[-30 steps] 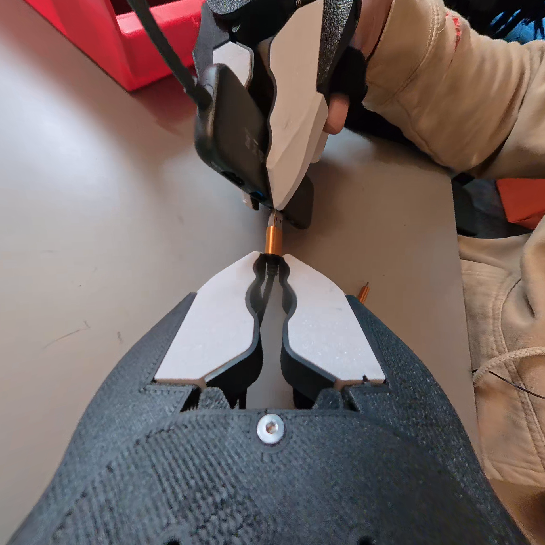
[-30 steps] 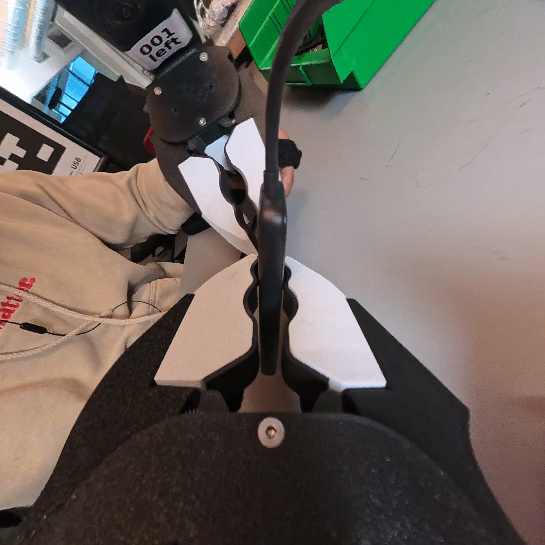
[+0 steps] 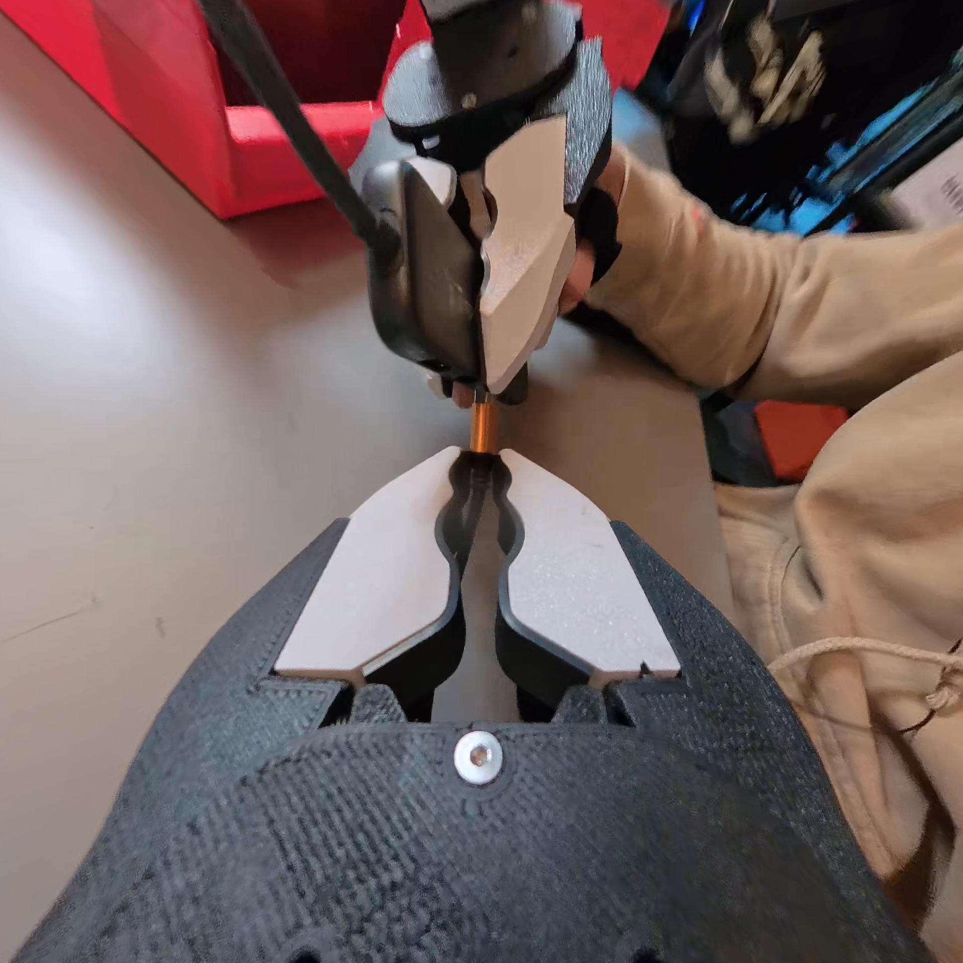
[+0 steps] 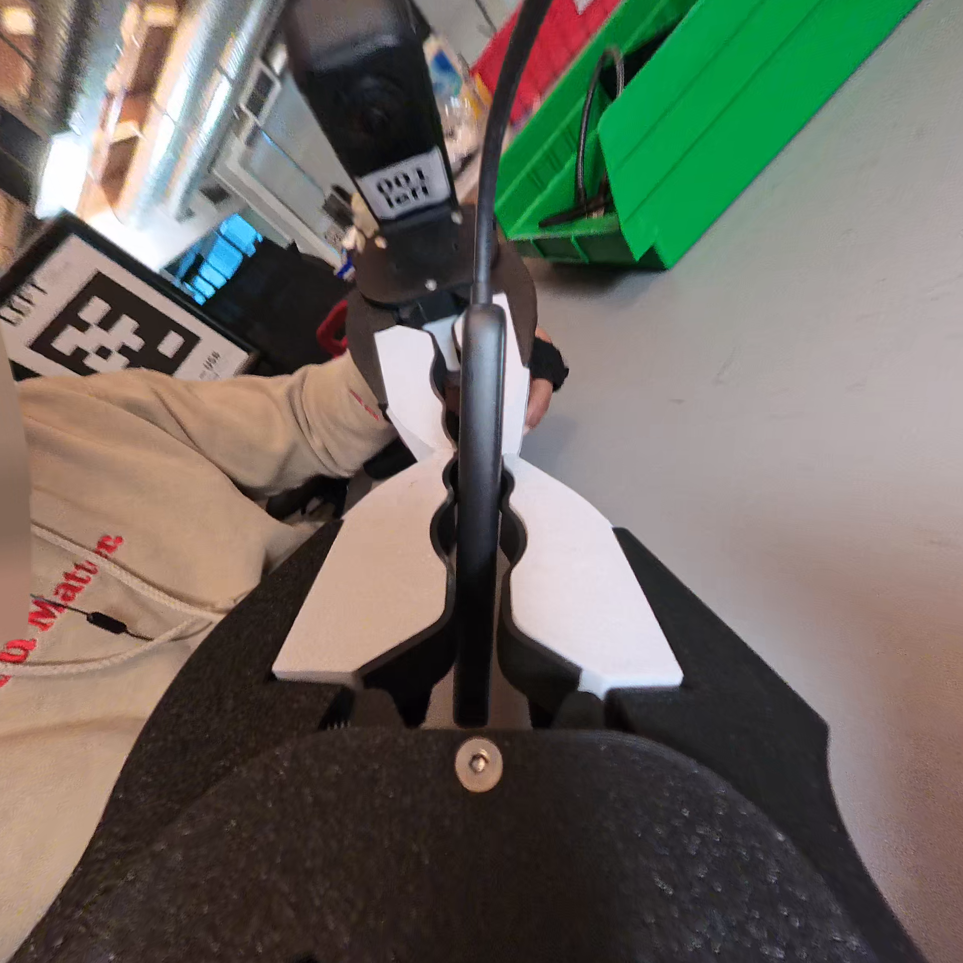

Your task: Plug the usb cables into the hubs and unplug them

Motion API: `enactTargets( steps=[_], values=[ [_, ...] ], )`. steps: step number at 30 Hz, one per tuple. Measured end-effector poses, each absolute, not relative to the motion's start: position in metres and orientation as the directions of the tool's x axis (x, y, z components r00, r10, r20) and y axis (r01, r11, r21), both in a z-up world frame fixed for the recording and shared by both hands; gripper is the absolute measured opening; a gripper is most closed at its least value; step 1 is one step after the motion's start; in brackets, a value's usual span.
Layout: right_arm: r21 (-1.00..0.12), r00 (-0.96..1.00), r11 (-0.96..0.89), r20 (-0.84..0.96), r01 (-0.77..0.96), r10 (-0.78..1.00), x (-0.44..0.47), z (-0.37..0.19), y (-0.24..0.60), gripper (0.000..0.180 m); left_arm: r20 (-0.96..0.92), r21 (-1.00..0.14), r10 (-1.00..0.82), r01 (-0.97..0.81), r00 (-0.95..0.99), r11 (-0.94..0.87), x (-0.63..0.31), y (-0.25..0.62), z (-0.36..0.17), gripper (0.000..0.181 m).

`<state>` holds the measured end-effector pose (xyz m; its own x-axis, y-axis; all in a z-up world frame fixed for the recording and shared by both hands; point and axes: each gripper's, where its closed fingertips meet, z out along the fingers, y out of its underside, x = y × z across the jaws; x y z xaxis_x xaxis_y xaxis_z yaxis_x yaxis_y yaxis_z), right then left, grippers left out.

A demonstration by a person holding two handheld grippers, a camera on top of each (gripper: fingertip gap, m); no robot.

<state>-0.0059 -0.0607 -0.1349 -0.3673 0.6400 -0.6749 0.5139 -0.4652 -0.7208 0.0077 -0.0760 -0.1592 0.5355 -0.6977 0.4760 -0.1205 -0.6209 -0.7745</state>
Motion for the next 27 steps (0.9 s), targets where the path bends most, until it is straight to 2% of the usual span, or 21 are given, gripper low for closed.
enactTargets(
  steps=[3, 9, 14, 19, 27],
  values=[
    [-0.740, -0.368, -0.481, -0.660, 0.470, 0.656, -0.006, -0.128, -0.054, 0.012, 0.532, -0.786, -0.681, -0.006, 0.503, -0.619, 0.007, -0.070, -0.149, 0.008],
    [-0.794, -0.381, -0.443, -0.595, 0.417, 0.708, -0.008, -0.120, -0.052, 0.013, 0.577, -0.778, -0.670, 0.065, 0.468, -0.624, 0.004, -0.068, -0.141, 0.008],
    [-0.816, -0.370, -0.396, -0.554, 0.422, 0.746, -0.002, -0.121, -0.044, 0.029, 0.600, -0.771, -0.658, 0.109, 0.455, -0.627, -0.004, -0.066, -0.137, 0.008],
    [-0.794, -0.388, -0.396, -0.581, 0.461, 0.715, 0.004, -0.125, -0.046, 0.013, 0.587, -0.779, -0.665, 0.100, 0.463, -0.619, -0.005, -0.066, -0.137, 0.008],
    [-0.814, -0.397, -0.406, -0.564, 0.415, 0.724, 0.000, -0.119, -0.048, 0.012, 0.599, -0.779, -0.663, 0.135, 0.449, -0.612, -0.005, -0.066, -0.132, 0.007]
  ],
)
